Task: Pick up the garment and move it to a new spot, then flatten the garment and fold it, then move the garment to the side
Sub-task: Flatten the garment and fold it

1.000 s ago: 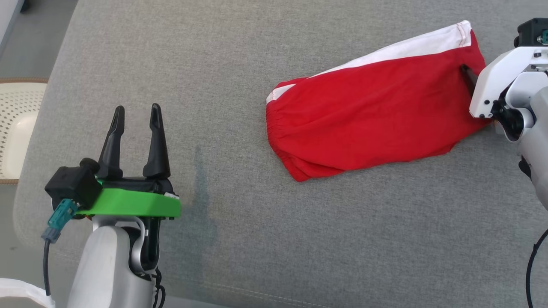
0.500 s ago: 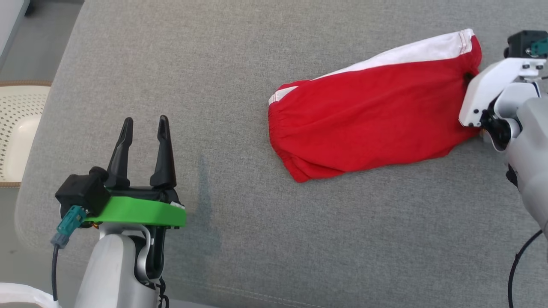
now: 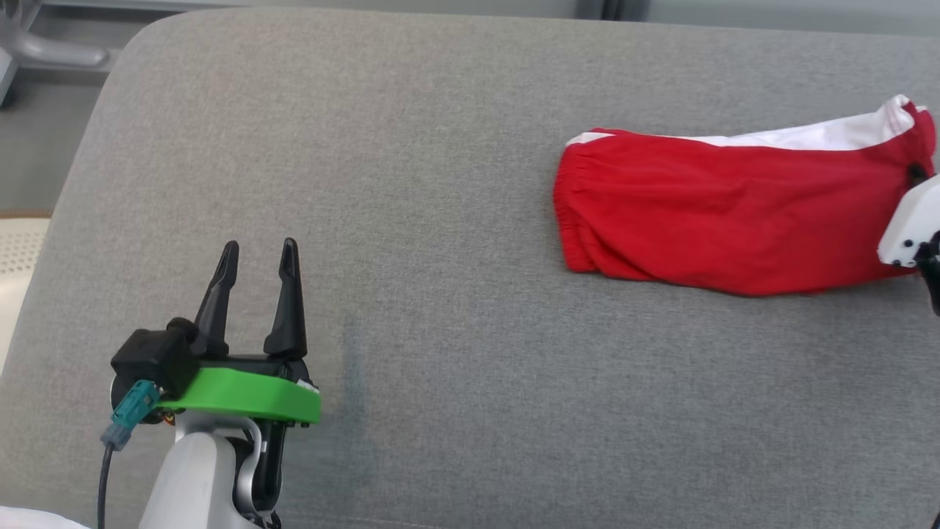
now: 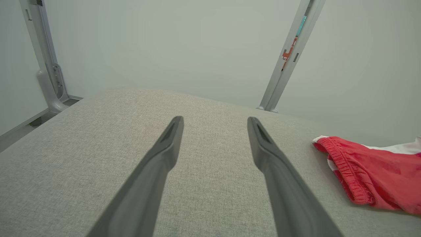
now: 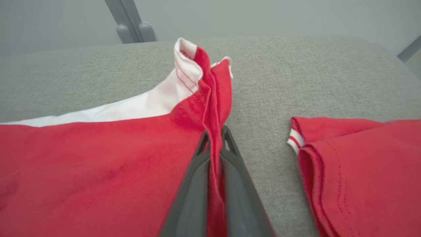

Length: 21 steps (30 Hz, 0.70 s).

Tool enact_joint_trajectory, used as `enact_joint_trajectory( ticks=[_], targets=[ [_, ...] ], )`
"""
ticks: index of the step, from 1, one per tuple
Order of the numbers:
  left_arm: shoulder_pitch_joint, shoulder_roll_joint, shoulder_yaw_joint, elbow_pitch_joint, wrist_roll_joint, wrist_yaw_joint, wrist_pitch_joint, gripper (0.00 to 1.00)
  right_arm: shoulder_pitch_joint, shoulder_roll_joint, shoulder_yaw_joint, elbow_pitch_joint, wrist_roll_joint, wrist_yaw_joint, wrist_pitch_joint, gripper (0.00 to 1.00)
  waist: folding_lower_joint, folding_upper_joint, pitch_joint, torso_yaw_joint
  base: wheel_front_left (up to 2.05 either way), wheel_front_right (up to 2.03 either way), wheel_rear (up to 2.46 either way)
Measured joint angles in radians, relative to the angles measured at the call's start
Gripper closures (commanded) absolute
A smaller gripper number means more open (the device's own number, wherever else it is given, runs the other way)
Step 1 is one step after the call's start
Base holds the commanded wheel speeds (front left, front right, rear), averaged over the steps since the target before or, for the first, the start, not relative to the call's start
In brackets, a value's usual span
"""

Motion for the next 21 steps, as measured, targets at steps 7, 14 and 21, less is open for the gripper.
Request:
enact_joint_trajectory(
  ticks=[7,14,21],
  targets=[
    [0.020,0.002,-0.012,0.011,-0.007,0.000,0.000,0.00,0.000,-0.019,-0.064,0.001,-0.116,0.000,-0.024,1.00,0.0000,0.0000,-0.049,-0.033,0.00,0.00,0.00],
    [0.038,0.004,-0.014,0.013,-0.016,0.000,0.000,0.00,-0.066,0.159,-0.058,0.000,-0.225,0.000,0.006,1.00,0.0000,0.0000,-0.090,-0.041,0.00,0.00,0.00],
    [0.052,0.006,-0.015,0.016,-0.025,0.000,0.000,0.00,-0.082,0.351,-0.040,0.000,-0.278,0.000,0.049,1.00,0.0000,0.0000,-0.112,-0.024,0.00,0.00,0.00]
  ],
)
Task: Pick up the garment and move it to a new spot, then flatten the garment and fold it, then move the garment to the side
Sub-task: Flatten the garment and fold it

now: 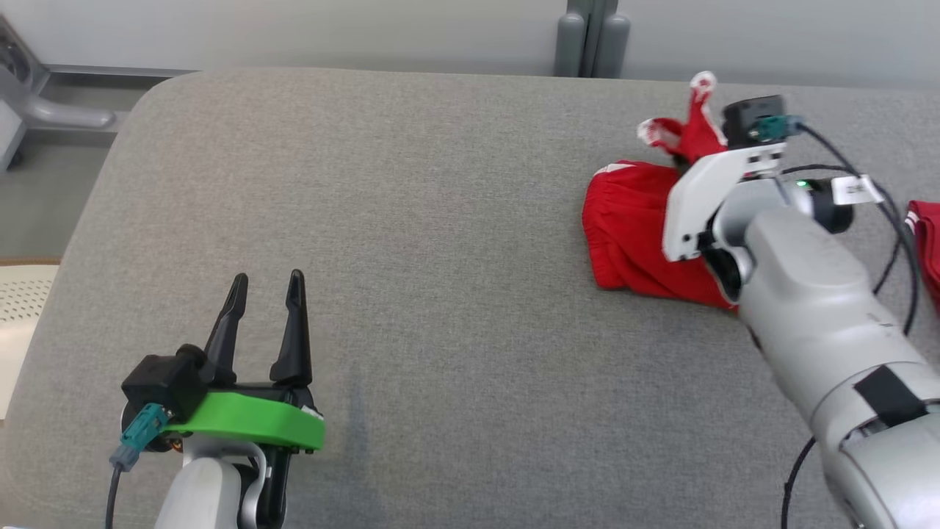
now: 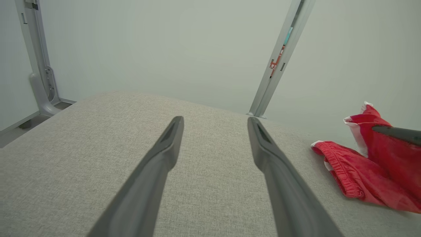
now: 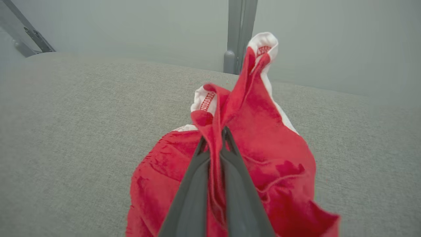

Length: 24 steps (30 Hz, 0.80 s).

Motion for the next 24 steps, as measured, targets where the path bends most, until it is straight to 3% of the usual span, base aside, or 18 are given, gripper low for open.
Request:
enact_joint_trajectory(
  ticks=[7,8,9,10,13,17,18,20,24],
  targets=[
    [0.000,0.000,-0.006,-0.002,-0.002,0.000,0.000,0.00,0.037,0.058,-0.007,0.000,-0.035,0.000,0.035,1.00,0.0000,0.0000,0.003,0.033,0.00,0.00,0.00],
    [0.000,0.000,-0.008,-0.002,-0.002,0.000,0.000,0.00,0.043,0.062,-0.009,0.000,-0.041,0.000,0.045,0.93,0.0000,0.0000,0.005,0.038,0.00,0.00,0.00],
    [0.000,0.000,-0.010,-0.002,-0.003,0.000,0.000,0.00,0.050,0.064,-0.012,0.000,-0.042,0.000,0.058,0.55,0.0000,0.0000,0.008,0.042,0.00,0.00,0.00],
    [0.000,-0.001,-0.013,-0.002,-0.004,0.000,0.000,0.00,0.056,0.065,-0.013,0.000,-0.042,0.000,0.062,0.00,0.0000,0.0000,0.010,0.046,0.00,0.00,0.00],
    [-0.002,-0.001,-0.021,0.002,-0.009,0.000,0.000,0.00,0.099,0.063,0.023,-0.090,0.045,0.000,0.095,0.00,0.0000,0.0000,0.014,0.061,0.00,0.00,0.00],
    [-0.004,0.000,-0.015,0.005,-0.011,0.000,0.000,0.00,0.179,0.071,0.120,-0.382,0.353,-0.001,0.189,0.00,0.0000,0.0000,0.015,0.068,0.00,0.00,0.00],
    [-0.004,0.000,-0.008,0.004,-0.011,0.000,0.000,0.00,0.179,0.074,0.123,-0.423,0.378,0.000,0.186,0.00,0.0000,0.0000,0.015,0.066,0.00,0.00,0.00],
    [-0.002,0.001,0.005,-0.001,-0.009,0.000,0.000,0.00,0.174,0.055,0.115,-0.470,0.349,0.000,0.135,0.00,0.0000,0.0000,0.012,0.056,0.00,0.00,0.00],
    [0.004,0.000,0.018,-0.007,-0.007,0.000,0.000,0.00,0.175,-0.079,0.017,-0.429,0.215,-0.001,0.043,0.00,0.0000,0.0000,0.001,0.039,0.00,0.00,0.00]
  ],
)
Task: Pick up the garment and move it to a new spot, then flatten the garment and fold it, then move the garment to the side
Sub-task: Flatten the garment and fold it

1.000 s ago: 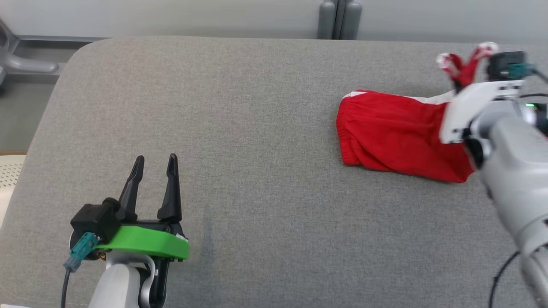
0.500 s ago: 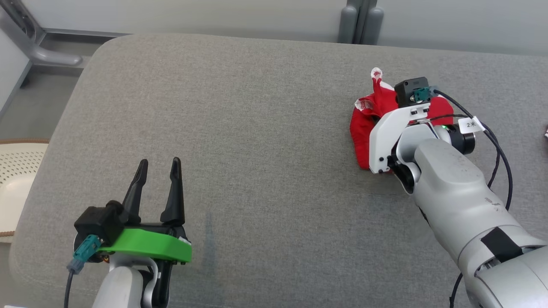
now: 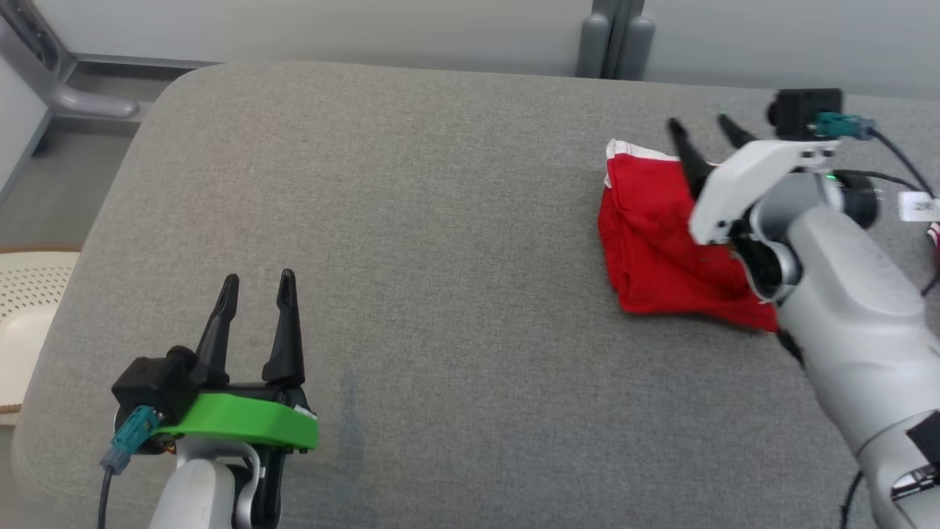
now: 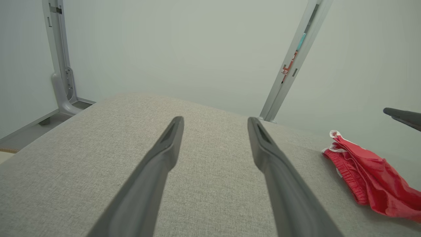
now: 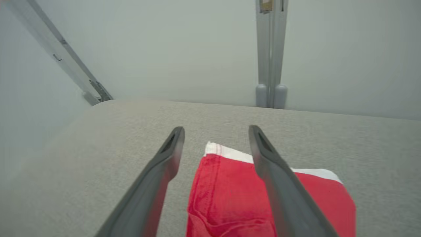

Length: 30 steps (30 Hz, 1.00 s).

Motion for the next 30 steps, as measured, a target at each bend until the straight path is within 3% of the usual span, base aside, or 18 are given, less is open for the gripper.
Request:
enact_joint_trajectory(
  ticks=[4,9,13,14,15,16,24,30],
  targets=[
    [0.002,-0.003,-0.006,-0.001,0.000,0.000,0.000,0.00,0.036,-0.050,-0.106,0.103,-0.124,0.000,-0.039,0.00,0.0000,0.0000,-0.009,-0.010,0.00,0.00,0.00],
    [0.002,-0.005,-0.015,-0.002,0.002,0.000,0.000,0.00,0.076,-0.039,-0.187,0.197,-0.220,0.000,-0.053,0.00,0.0000,0.0000,-0.004,-0.014,0.00,0.00,0.00],
    [0.000,-0.006,-0.016,-0.001,0.002,0.000,0.000,0.00,0.091,-0.002,-0.194,0.226,-0.267,0.000,-0.053,0.00,0.0000,0.0000,0.003,-0.014,0.00,0.00,0.00],
    [0.000,-0.005,-0.017,0.000,0.002,0.000,0.000,0.00,0.095,0.011,-0.189,0.232,-0.278,0.000,-0.047,0.57,0.0000,0.0000,0.005,-0.014,0.00,0.00,0.00],
    [0.000,-0.005,-0.016,0.000,0.002,0.000,0.000,0.00,0.097,0.025,-0.179,0.234,-0.286,0.000,-0.038,0.92,0.0000,0.0000,0.005,-0.014,0.00,0.00,0.00],
    [-0.001,-0.004,-0.016,0.001,0.002,0.000,0.000,0.00,0.099,0.038,-0.164,0.233,-0.295,0.000,-0.032,1.00,0.0000,0.0000,0.006,-0.015,0.00,0.00,0.00],
    [-0.001,0.000,-0.007,0.001,0.004,0.000,0.000,0.00,0.143,0.109,-0.009,0.164,-0.285,0.000,0.063,1.00,0.0000,0.0000,0.000,-0.026,0.00,0.00,0.00],
    [-0.001,0.000,-0.001,0.001,0.005,0.000,0.000,0.00,0.228,0.129,0.155,0.001,-0.197,0.000,0.122,1.00,0.0000,0.0000,-0.010,-0.040,0.00,0.00,0.00]
  ],
)
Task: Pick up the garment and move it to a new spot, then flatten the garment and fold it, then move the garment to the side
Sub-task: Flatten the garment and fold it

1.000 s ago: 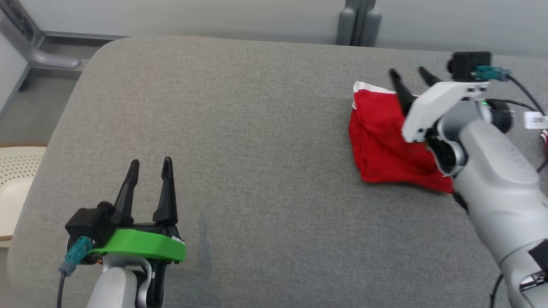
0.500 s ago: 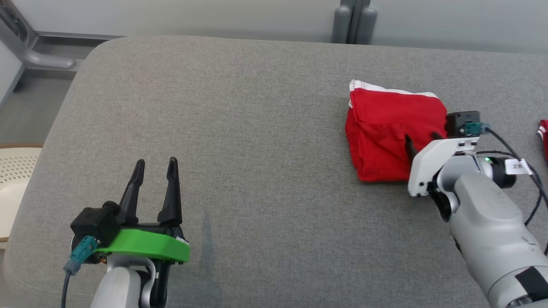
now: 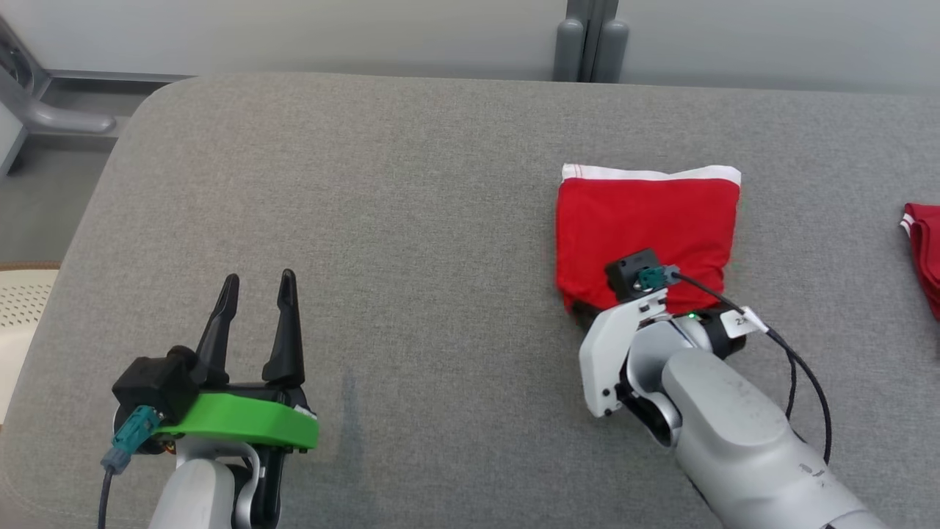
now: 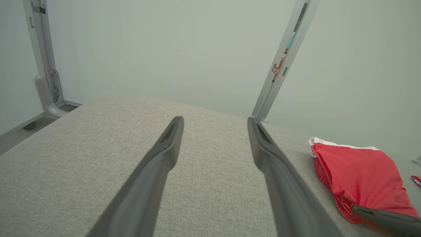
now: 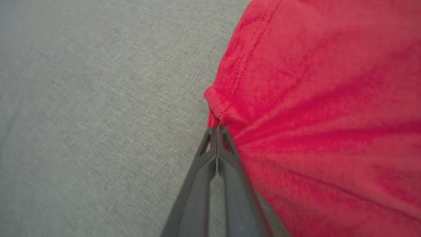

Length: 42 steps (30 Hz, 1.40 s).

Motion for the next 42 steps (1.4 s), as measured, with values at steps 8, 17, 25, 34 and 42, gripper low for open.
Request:
enact_joint_trajectory(
  ticks=[8,17,25,34,42],
  targets=[
    [0.005,0.002,0.013,-0.007,0.003,0.000,0.000,0.00,0.100,-0.065,0.042,-0.227,0.042,0.000,0.072,0.00,0.0000,0.0000,-0.011,-0.028,0.00,0.00,0.00],
    [0.012,0.002,0.016,-0.013,0.009,0.000,0.000,0.00,0.223,-0.098,-0.114,-0.441,-0.059,0.000,0.097,0.00,0.0000,0.0000,-0.021,-0.053,0.00,0.00,0.00],
    [0.041,0.009,0.045,-0.024,0.016,0.000,0.000,0.00,0.369,-0.082,-0.291,-0.700,-0.160,0.000,-0.002,0.00,0.0000,0.0000,-0.044,-0.078,0.00,0.00,0.00],
    [0.086,0.011,0.078,-0.054,0.045,0.000,0.000,0.00,0.514,-0.030,-0.538,-0.838,-0.268,0.000,-0.127,0.00,0.0000,0.0000,-0.072,-0.108,0.00,0.00,0.00],
    [0.119,0.016,0.079,-0.057,0.065,0.000,0.000,0.00,0.542,-0.013,-0.602,-0.795,-0.276,0.001,-0.173,0.00,0.0000,0.0000,-0.090,-0.136,0.00,0.00,0.00]
  ],
)
